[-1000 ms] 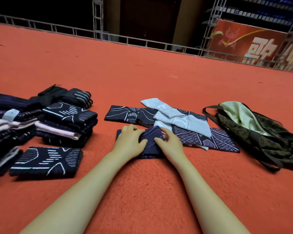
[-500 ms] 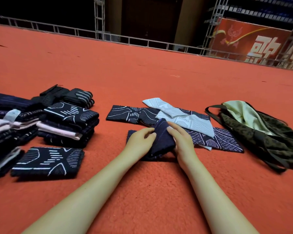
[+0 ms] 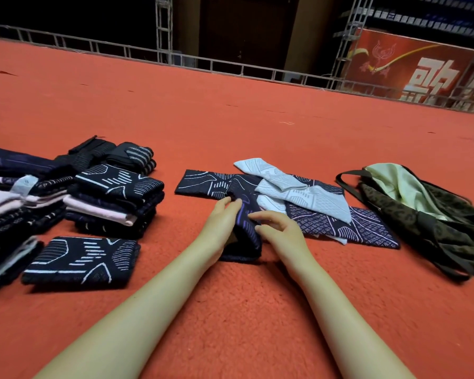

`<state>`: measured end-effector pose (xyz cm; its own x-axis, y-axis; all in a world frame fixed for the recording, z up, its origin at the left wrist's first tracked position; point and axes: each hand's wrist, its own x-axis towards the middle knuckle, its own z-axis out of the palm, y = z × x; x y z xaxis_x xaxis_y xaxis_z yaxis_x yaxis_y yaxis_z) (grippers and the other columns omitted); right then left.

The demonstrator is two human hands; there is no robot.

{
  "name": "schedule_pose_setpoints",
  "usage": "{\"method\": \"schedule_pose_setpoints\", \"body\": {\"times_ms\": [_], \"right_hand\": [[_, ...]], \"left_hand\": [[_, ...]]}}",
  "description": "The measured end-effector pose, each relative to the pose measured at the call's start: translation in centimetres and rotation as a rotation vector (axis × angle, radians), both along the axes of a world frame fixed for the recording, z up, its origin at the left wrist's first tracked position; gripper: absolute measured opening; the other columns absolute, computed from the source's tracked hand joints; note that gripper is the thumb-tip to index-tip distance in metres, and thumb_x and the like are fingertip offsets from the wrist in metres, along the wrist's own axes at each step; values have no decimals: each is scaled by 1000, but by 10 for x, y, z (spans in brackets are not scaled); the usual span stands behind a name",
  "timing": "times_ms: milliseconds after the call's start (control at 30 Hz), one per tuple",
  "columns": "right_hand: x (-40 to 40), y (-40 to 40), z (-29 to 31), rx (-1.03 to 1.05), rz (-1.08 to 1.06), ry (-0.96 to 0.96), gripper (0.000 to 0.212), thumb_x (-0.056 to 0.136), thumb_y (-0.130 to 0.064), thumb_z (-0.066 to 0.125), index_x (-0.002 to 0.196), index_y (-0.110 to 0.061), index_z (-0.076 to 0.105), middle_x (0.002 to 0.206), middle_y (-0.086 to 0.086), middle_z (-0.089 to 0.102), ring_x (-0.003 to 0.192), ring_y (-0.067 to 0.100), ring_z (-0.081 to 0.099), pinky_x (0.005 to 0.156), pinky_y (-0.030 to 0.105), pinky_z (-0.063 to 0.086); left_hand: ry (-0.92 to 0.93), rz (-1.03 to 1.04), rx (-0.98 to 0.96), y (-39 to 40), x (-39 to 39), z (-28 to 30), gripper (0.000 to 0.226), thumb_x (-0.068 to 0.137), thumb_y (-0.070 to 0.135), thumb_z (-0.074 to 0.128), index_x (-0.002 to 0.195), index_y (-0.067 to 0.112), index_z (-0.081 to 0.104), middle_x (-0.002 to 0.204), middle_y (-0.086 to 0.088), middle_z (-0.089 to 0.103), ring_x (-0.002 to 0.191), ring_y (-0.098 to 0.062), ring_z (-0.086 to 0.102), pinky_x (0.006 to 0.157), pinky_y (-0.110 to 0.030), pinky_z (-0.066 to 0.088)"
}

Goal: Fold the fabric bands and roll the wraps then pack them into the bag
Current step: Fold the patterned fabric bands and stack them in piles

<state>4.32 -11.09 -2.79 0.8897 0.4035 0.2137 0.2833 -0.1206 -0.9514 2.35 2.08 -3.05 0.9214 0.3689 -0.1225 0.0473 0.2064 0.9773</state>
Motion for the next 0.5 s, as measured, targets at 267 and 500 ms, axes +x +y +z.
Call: {"method": "schedule_pose_setpoints", "body": {"times_ms": [267, 500], "right_hand": [[3, 3, -7, 7, -36, 127, 35, 88, -9, 62, 120, -20, 58, 112, 2, 63, 103, 15, 62, 89, 34, 54], [-6, 5, -5, -88, 83, 141, 48, 86, -3, 61, 129, -20, 47, 79, 0, 63, 48, 3, 51, 45, 18, 41]], "left_hand": [[125, 7, 884, 39, -8, 7, 15, 84, 22, 53, 98, 27, 58, 78, 8, 59, 72, -15, 57, 63, -28, 42], [132, -3, 889, 41, -6, 0, 10, 84, 31, 61, 80, 25, 55, 82, 10, 59, 80, -12, 56, 68, -27, 39]]}}
